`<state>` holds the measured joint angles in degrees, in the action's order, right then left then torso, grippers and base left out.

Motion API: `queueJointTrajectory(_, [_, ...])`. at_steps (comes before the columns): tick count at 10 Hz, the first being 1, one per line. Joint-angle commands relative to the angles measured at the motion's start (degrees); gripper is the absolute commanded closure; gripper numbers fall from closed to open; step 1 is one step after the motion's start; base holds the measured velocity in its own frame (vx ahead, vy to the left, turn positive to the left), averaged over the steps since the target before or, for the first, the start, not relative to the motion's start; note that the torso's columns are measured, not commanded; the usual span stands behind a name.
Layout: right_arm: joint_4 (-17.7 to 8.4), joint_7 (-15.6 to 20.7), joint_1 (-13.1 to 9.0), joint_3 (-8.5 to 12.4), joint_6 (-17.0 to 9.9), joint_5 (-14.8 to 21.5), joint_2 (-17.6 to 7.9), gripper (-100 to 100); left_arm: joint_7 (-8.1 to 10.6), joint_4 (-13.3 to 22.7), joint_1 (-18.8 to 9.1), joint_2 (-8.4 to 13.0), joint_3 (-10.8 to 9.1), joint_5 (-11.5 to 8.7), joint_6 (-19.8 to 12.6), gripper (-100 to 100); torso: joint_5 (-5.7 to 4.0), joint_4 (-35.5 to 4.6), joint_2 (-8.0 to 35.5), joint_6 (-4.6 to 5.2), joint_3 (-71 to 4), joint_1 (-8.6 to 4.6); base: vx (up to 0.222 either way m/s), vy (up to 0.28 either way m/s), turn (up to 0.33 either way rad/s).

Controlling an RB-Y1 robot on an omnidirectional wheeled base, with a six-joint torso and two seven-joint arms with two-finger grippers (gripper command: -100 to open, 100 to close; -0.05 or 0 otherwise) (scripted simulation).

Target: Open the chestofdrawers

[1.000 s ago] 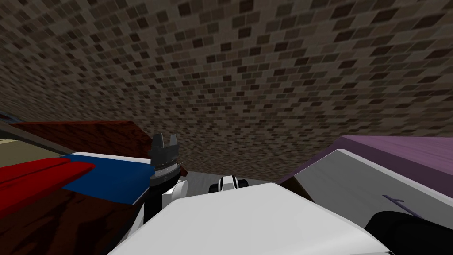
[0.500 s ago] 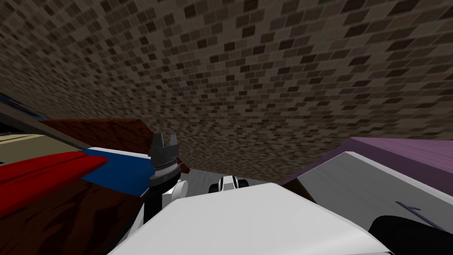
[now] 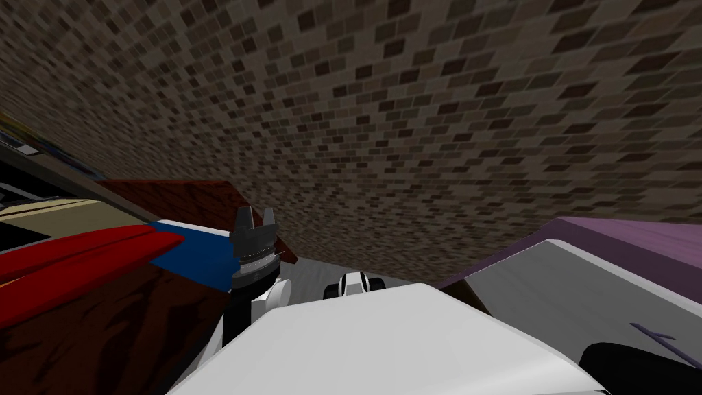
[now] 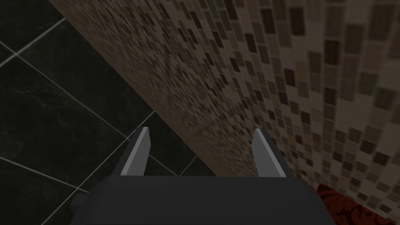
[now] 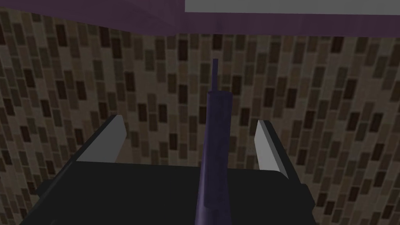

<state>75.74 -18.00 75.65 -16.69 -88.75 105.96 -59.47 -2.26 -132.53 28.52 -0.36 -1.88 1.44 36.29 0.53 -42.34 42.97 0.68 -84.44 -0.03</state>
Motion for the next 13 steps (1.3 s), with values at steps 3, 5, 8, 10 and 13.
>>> queueJointTrajectory(3, [-0.10,-2.35,5.96,-1.60,1.18,0.45,-3.49,-100,0.00,0.00,0.00,0.00,0.00,0.00,0.00,0,-0.05,-0.01,0.05,0.05,0.05,-0.02,-0.016,0.002,0.060])
queueJointTrajectory(5, [0.14,-3.24,8.03,-2.29,1.63,0.78,-4.82,-100,0.00,0.00,0.00,0.00,0.00,0.00,0.00,0,-0.12,-0.02,0.09,0.03,0.10,-0.08,-0.032,0.000,0.078])
queueJointTrajectory(8, [0.60,-4.87,11.84,-3.55,2.42,1.45,-7.29,-100,0.00,0.00,0.00,0.00,0.00,0.00,0.00,0,-0.11,-0.03,0.17,0.14,0.15,-0.07,-0.024,0.005,0.042])
queueJointTrajectory(10, [0.83,-5.61,13.18,-4.13,2.75,1.77,-8.41,-100,0.00,0.00,0.00,0.00,0.00,0.00,0.00,0,-0.22,-0.04,0.24,0.24,0.22,-0.19,-0.018,-0.002,0.049])
queueJointTrajectory(13, [1.04,-6.29,15.16,-4.65,3.04,2.08,-9.45,-100,0.00,0.00,0.00,0.00,0.00,0.00,0.00,0,-0.05,-0.01,0.36,0.34,0.19,-0.12,-0.009,0.004,0.046])
